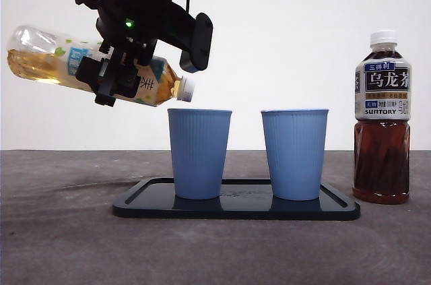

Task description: Pour the drink into the cup

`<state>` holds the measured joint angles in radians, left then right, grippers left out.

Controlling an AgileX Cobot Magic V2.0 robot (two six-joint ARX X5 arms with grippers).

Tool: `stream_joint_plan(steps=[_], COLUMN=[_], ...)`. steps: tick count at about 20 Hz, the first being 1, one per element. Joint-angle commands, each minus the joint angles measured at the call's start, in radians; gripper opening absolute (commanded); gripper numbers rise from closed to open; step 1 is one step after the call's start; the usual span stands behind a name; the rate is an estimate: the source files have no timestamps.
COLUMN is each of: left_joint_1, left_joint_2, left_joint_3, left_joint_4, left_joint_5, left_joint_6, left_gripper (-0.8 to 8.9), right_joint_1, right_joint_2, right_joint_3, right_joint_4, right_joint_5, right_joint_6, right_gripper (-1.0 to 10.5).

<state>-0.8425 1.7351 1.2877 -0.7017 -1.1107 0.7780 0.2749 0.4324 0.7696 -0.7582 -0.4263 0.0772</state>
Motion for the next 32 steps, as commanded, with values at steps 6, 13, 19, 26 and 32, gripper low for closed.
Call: stream_joint_plan(steps=[6, 13, 19, 26, 32], left_joint_1=[-0.017, -0.018, -0.014, 0.047, 0.139], left_joint_2=[0.004, -0.059, -0.239, -0.457, -0.695], left_joint_3=[0.034, 0.034, 0.034, 0.024, -0.212], left_joint_4=[0.013, 0.006, -0.152, -0.161, 0.166], left_joint_5=[-0.039, -0.048, 0.173, 0.449, 0.587], left_joint_6=[-0.066, -0.207, -0.581, -0.855, -0.877], left_gripper=[2.09, 2.09, 2.09, 2.09, 2.09], right_joint_1=[0.005, 0.005, 0.004, 0.004, 0.004], right_joint_2=[0.003, 0.003, 0.003, 0.003, 0.003], right_joint_3=[0.008, 0.008, 0.004, 0.004, 0.004], right_joint_4=[0.010, -0.003, -0.022, -0.102, -0.117], right_joint_5=[-0.004, -0.002, 0.008, -0.010, -0.030], right_joint_6=[-0.011, -0.011, -0.010, -0.010, -0.006], right_gripper=[4.5, 4.5, 4.5, 4.5, 4.5])
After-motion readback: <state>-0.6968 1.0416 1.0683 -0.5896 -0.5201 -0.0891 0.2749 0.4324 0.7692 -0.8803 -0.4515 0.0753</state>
